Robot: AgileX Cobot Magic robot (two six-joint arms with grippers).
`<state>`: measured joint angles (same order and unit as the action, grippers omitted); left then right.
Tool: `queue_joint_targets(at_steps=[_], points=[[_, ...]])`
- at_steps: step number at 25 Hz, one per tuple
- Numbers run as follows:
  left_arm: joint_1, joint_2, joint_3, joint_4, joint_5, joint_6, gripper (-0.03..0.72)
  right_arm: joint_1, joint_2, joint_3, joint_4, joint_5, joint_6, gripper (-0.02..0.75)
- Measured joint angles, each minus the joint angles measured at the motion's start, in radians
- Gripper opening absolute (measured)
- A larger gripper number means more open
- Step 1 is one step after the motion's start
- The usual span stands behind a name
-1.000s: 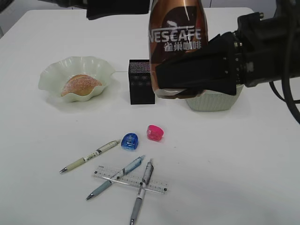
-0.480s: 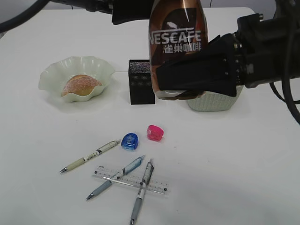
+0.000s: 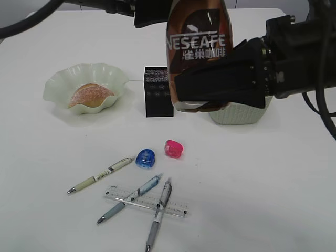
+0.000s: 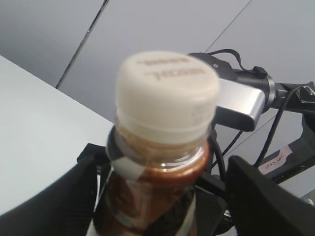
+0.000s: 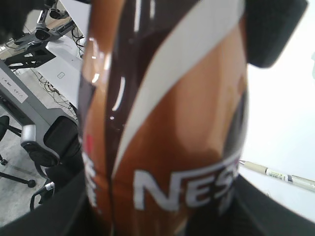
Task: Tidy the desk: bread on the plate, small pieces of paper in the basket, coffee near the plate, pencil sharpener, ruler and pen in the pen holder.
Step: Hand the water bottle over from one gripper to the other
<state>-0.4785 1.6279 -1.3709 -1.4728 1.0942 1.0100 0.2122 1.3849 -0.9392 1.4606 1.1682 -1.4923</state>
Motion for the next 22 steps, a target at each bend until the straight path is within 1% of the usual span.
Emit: queue_joint_targets(at_steps=[7, 13, 18, 20, 22], points=[[0.000, 0.010, 0.000, -0.020, -0.002, 0.006, 0.593, 0.000, 0.000, 0.000, -0.001, 0.000, 0.000, 0.406], [-0.023, 0.032, 0.000, -0.032, -0.014, 0.018, 0.593, 0.000, 0.000, 0.000, -0.001, 0.000, 0.000, 0.406], [-0.026, 0.044, 0.000, -0.047, -0.017, 0.024, 0.588, 0.000, 0.000, 0.000, -0.002, 0.000, 0.000, 0.406], [-0.026, 0.044, 0.000, -0.049, -0.017, 0.026, 0.554, 0.000, 0.000, 0.000, -0.002, 0.000, 0.000, 0.406], [-0.026, 0.044, 0.000, -0.051, -0.017, 0.026, 0.475, 0.000, 0.000, 0.000, -0.002, 0.000, 0.000, 0.406]])
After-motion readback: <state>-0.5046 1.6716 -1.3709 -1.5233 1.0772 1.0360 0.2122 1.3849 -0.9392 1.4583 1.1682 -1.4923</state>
